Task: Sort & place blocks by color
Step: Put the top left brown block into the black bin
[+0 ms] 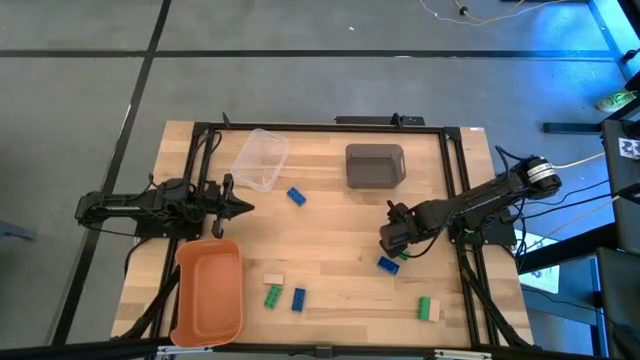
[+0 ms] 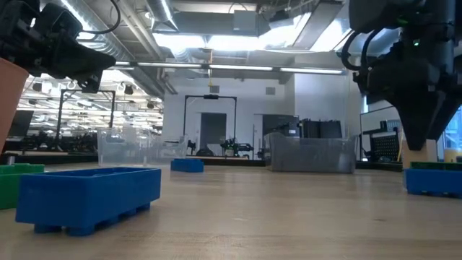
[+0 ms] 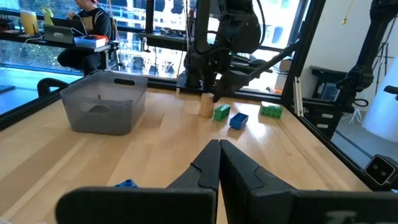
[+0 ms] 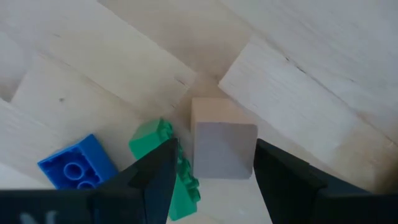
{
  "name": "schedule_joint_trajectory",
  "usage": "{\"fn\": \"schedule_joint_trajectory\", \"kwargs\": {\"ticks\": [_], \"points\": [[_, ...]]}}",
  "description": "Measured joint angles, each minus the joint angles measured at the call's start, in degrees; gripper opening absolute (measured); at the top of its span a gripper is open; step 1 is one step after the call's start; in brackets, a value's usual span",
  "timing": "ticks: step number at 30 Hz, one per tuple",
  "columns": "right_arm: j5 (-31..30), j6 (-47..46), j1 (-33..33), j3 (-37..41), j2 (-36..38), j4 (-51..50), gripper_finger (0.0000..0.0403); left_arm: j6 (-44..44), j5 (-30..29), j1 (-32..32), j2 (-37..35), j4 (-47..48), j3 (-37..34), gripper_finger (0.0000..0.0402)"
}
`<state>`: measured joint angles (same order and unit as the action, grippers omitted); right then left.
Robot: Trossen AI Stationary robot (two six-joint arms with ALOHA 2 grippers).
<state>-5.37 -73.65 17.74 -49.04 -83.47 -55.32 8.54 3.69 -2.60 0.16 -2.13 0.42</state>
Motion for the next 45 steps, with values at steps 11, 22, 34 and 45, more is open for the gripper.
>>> {"fn": "schedule_joint_trajectory", "kwargs": {"ticks": [11,22,34,45], "points": [[2.94,0.2,-0.11,-0.02,-3.12,1.54,0.0205,0.0,0.0,0.0,0.01,0.0,0.0,0.0],[3.63,0.52,-0.11,-0.28,-2.35,0.68,0.0129,0.0,0.01,0.01,0.01,0.0,-0.01,0.0],[-13.59,9.75,-1.17,-16.59,7.85,-1.51,0.0129,0.0,-0.01,0.01,0.01,0.0,0.01,0.0],[-17.84,32.28,-17.41,-28.93,7.8,0.27,0.0129,0.0,-0.01,-0.01,0.0,0.0,0.0,0.0]]}}
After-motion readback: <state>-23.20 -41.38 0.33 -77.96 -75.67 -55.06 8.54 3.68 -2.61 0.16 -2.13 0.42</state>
